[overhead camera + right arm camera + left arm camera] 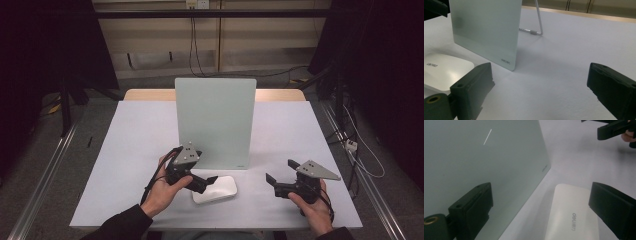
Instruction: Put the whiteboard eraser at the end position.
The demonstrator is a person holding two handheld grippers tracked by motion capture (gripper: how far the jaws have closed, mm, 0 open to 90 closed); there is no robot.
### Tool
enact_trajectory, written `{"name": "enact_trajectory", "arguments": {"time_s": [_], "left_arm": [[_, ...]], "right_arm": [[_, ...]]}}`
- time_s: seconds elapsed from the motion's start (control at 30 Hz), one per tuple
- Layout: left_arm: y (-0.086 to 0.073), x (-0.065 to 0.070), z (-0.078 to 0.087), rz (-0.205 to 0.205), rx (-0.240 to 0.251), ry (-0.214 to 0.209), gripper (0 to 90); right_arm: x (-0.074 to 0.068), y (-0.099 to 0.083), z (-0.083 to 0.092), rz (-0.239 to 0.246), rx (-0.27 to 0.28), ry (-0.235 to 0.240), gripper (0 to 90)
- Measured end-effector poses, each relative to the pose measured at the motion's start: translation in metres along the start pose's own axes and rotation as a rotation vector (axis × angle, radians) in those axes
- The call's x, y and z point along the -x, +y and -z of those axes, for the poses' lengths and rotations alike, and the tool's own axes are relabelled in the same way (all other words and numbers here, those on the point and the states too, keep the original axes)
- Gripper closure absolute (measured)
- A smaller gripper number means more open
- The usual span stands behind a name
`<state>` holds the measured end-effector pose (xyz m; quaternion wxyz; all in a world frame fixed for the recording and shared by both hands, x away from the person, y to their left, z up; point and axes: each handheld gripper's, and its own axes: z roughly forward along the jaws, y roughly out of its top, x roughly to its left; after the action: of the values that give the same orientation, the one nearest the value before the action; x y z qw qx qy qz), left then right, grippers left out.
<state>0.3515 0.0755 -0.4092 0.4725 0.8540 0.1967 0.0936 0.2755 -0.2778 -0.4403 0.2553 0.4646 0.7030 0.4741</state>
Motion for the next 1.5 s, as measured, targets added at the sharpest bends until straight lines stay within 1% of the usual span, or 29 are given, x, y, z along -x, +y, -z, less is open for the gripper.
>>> {"name": "enact_trajectory", "arguments": {"time_s": [0.07, 0.2, 0.27, 0.33, 0.4, 0.43, 0.53, 0.6, 0.63, 0.7, 0.73, 0.77, 0.87, 1.0, 1.07, 1.13, 1.17, 1.2, 1.37, 1.4, 1.43, 1.47, 1.5], "left_arm": [[-0.001, -0.001, 0.005, 0.007, 0.011, 0.013, 5.8], [-0.005, -0.003, 0.015, 0.015, 0.031, 0.062, 5.2], [-0.008, -0.005, 0.019, 0.027, 0.04, 0.074, 5.2], [-0.01, -0.007, 0.024, 0.033, 0.037, 0.091, 5.2], [-0.013, -0.01, 0.029, 0.056, 0.048, 0.094, 5.2], [-0.014, -0.012, 0.032, 0.064, 0.043, 0.105, 5.2], [-0.018, -0.017, 0.04, 0.067, 0.043, 0.128, 5.2], [-0.02, -0.021, 0.048, 0.084, 0.049, 0.149, 5.2], [-0.021, -0.022, 0.051, 0.087, 0.057, 0.152, 5.2], [-0.023, -0.024, 0.056, 0.085, 0.059, 0.176, 5.1], [-0.024, -0.025, 0.059, 0.086, 0.066, 0.175, 5.1], [-0.026, -0.026, 0.062, 0.089, 0.07, 0.165, 5.0], [-0.033, -0.026, 0.067, 0.097, 0.068, 0.196, 5.0], [-0.043, -0.029, 0.073, 0.127, 0.071, 0.213, 4.9], [-0.046, -0.03, 0.076, 0.148, 0.085, 0.22, 4.9], [-0.047, -0.03, 0.079, 0.152, 0.086, 0.23, 4.9], [-0.048, -0.03, 0.081, 0.151, 0.083, 0.231, 4.8], [-0.049, -0.03, 0.083, 0.159, 0.087, 0.229, 4.8], [-0.054, -0.028, 0.091, 0.156, 0.088, 0.26, 5.0], [-0.056, -0.027, 0.092, 0.139, 0.078, 0.288, 5.2], [-0.056, -0.025, 0.092, 0.131, 0.074, 0.302, 4.8], [-0.058, -0.024, 0.093, 0.14, 0.083, 0.283, 4.8], [-0.059, -0.024, 0.095, 0.151, 0.086, 0.275, 4.9]], "right_arm": [[0.0, 0.0, 0.0, 0.0, 0.0, -0.001, 6.3], [0.0, 0.0, 0.0, -0.003, 0.003, -0.002, 6.3], [0.0, 0.0, 0.001, -0.003, 0.004, -0.002, 6.3], [0.0, 0.0, 0.001, -0.001, 0.003, -0.004, 6.3], [0.0, 0.0, 0.001, -0.001, 0.003, -0.005, 6.3], [0.0, 0.0, 0.001, -0.001, 0.002, -0.005, 6.3], [0.0, 0.0, 0.001, -0.001, 0.002, -0.004, 6.4], [-0.001, 0.0, 0.001, -0.001, 0.001, -0.004, 6.4], [-0.001, 0.0, 0.001, -0.001, 0.001, -0.006, 6.4], [0.0, 0.0, 0.001, -0.002, 0.0, -0.005, 6.4], [-0.001, 0.0, 0.001, -0.002, 0.001, -0.006, 6.3], [-0.001, 0.0, 0.001, -0.002, 0.001, -0.006, 6.3], [-0.001, 0.0, 0.001, -0.001, 0.001, -0.007, 6.3], [0.0, 0.0, 0.001, -0.003, -0.002, -0.008, 6.4], [-0.001, 0.0, 0.001, -0.003, -0.001, -0.007, 6.4], [-0.001, 0.0, 0.001, -0.004, -0.001, -0.007, 6.4], [-0.001, -0.001, 0.001, -0.005, 0.0, -0.008, 6.3], [-0.001, -0.001, 0.001, -0.005, 0.001, -0.008, 6.4], [-0.001, -0.001, 0.001, -0.007, 0.006, -0.01, 6.3], [-0.001, -0.001, 0.001, -0.008, 0.008, -0.011, 6.3], [-0.001, -0.001, 0.001, -0.009, 0.008, -0.012, 6.3], [-0.001, -0.001, 0.001, -0.009, 0.007, -0.013, 6.3], [-0.001, -0.001, 0.001, -0.011, 0.006, -0.014, 6.2]]}}
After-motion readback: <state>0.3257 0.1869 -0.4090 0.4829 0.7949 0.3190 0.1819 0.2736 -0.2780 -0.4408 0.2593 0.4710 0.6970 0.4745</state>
